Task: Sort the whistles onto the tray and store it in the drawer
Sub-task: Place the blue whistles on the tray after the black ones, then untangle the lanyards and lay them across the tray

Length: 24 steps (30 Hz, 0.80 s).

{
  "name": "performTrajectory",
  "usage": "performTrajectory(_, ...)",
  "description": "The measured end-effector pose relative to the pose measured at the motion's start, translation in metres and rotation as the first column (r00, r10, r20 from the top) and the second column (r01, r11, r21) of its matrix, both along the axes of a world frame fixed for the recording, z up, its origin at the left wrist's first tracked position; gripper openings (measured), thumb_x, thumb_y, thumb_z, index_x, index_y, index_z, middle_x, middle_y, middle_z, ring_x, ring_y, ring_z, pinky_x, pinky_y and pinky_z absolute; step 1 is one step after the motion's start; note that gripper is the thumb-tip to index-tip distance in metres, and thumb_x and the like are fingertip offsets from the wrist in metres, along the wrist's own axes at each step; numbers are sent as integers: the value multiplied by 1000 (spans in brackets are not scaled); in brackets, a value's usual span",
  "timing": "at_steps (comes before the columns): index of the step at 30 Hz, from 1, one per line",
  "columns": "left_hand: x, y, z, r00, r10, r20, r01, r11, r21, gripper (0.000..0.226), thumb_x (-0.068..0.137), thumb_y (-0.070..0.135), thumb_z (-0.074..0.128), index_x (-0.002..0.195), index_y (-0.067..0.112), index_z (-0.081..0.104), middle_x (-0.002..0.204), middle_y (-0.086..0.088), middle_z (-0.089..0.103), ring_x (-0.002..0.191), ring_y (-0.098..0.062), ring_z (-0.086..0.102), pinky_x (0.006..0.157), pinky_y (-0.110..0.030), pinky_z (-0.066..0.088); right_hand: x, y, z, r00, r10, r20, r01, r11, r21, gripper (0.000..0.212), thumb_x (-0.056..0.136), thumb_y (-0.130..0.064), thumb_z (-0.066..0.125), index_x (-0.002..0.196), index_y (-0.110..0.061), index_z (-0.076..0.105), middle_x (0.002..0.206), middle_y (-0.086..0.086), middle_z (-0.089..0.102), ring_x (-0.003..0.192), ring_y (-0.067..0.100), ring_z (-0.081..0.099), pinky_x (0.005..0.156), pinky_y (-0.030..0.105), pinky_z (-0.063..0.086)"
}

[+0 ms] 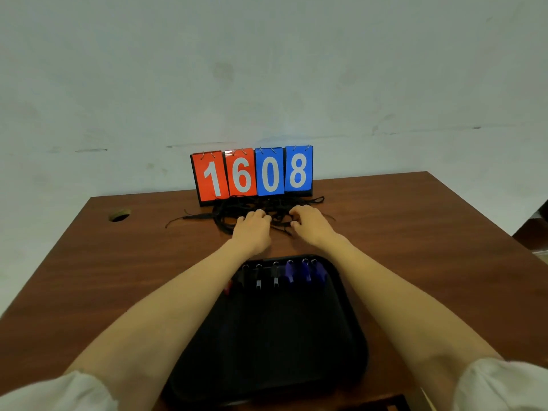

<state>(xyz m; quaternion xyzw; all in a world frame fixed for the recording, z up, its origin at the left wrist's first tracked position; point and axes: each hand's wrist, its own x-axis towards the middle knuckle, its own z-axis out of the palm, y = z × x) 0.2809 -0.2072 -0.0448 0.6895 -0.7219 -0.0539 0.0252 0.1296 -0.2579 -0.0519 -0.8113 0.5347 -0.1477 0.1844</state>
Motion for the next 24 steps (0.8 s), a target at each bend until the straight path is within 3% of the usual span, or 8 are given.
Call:
performTrajectory(6, 46, -55, -28, 995, 97, -14, -95, 990, 101, 39, 92, 16, 45, 131, 9, 47, 135, -12, 43, 123, -33, 40, 100, -47, 36, 58, -66, -21, 990, 120, -79, -116, 991, 64, 39, 96, -17, 45, 136, -15, 45, 136, 9, 47, 122, 27, 47, 98, 39, 45)
performTrajectory(10, 62, -80, -54, 996, 83, -39, -80, 995, 66, 44, 95, 19, 44, 138, 13, 41, 144, -9, 37, 132, -31, 33, 105, -46, 33, 85, -102, -43, 985, 122, -120, -112, 990, 85, 45, 97, -16, 44, 141, -18, 37, 140, 9, 42, 126, 28, 42, 100, 40, 45)
performTrajectory(15, 68, -91, -72, 997, 62, -53, -58, 994, 92, 44, 97, 23, 42, 141, 17, 40, 149, -4, 32, 137, -28, 28, 108, -44, 30, 91, -117, -68, 957, 101, -272, -131, 987, -93, 31, 95, -16, 46, 126, -16, 52, 125, 9, 51, 114, 28, 47, 89, 39, 47)
performTrajectory(20, 69, -88, -74, 994, 74, -86, -60, 986, 156, 47, 99, 26, 39, 145, 18, 33, 155, -2, 22, 141, -26, 22, 110, -44, 29, 80, -113, -60, 998, 39, -39, -47, 970, -238, 17, 91, -16, 55, 104, -8, 63, 105, 8, 59, 102, 26, 52, 83, 35, 45)
performTrajectory(24, 70, -84, -62, 997, 69, -45, -54, 963, 265, 48, 99, 27, 38, 146, 17, 30, 157, -4, 15, 144, -29, 14, 114, -48, 20, 70, -104, -17, 975, -5, 224, 48, 981, -187, 17, 95, -18, 51, 102, -10, 63, 104, 5, 59, 93, 17, 55, 80, 29, 48)
